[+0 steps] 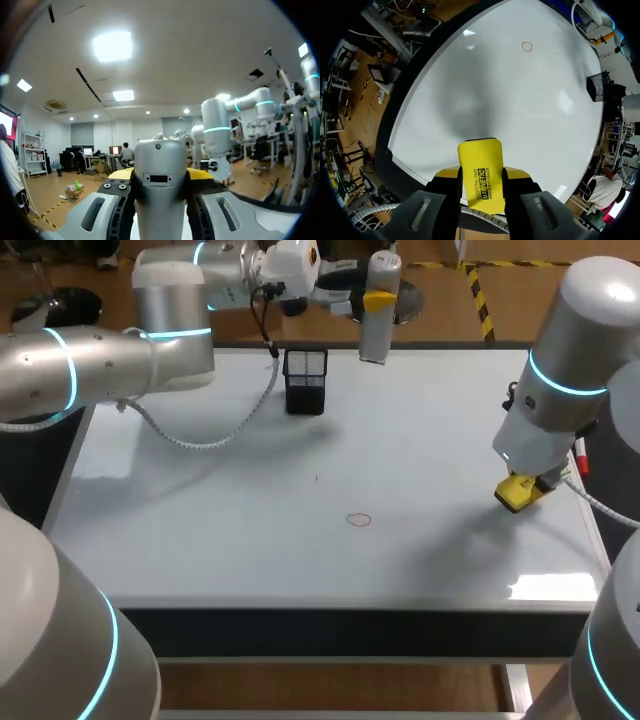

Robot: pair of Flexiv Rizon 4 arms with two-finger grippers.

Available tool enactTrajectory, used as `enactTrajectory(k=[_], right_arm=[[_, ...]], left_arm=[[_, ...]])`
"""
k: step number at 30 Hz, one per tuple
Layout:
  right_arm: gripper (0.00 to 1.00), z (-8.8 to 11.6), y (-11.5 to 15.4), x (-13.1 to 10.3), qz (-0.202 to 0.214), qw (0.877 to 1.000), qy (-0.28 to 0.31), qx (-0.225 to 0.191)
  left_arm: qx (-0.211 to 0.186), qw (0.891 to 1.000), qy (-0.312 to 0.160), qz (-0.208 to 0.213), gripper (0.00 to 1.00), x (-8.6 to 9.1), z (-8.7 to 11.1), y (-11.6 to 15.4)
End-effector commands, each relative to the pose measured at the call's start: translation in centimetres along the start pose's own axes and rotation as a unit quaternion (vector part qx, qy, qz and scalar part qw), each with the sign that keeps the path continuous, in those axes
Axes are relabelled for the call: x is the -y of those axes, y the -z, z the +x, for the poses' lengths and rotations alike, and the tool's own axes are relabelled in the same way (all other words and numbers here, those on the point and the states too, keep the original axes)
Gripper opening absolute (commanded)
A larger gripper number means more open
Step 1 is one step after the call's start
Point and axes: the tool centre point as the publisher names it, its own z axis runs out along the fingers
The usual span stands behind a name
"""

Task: Pick up the inspection probe, press it on each red-marked spot on the whiteboard one by one, put down the probe, pick up the eraser, and wipe off all the red marks.

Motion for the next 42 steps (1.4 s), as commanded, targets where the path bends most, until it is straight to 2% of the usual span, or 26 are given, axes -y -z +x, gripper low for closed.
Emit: enactTrajectory(k=[1,11,22,27,36,42], right_arm=[[0.00,0.0,0.0,0.0,0.001,1.000,0.001,-0.001],[0.00,0.0,0.0,0.0,0.001,1.000,0.001,-0.001],[0.00,0.0,0.0,0.0,0.001,1.000,0.001,-0.001],[0.00,0.0,0.0,0.0,0.001,1.000,0.001,-0.001],[0.00,0.0,0.0,0.0,0.001,1.000,0.001,-0.001],[0.00,0.0,0.0,0.0,0.001,1.000,0.001,-0.001]], left_arm=[[0.041,0.999,-0.004,-0.002,0.00,0.6,5.6,-0.5],[0.041,0.999,-0.015,0.003,0.00,-0.1,12.8,-0.9],[0.047,0.999,0.019,0.016,0.00,-2.1,19.3,0.3],[0.041,0.998,0.040,0.012,0.00,-3.2,20.4,0.6],[0.027,0.997,0.068,0.008,0.00,-5.4,20.9,0.2],[0.034,0.995,0.088,0.022,0.00,-7.1,21.7,0.2]])
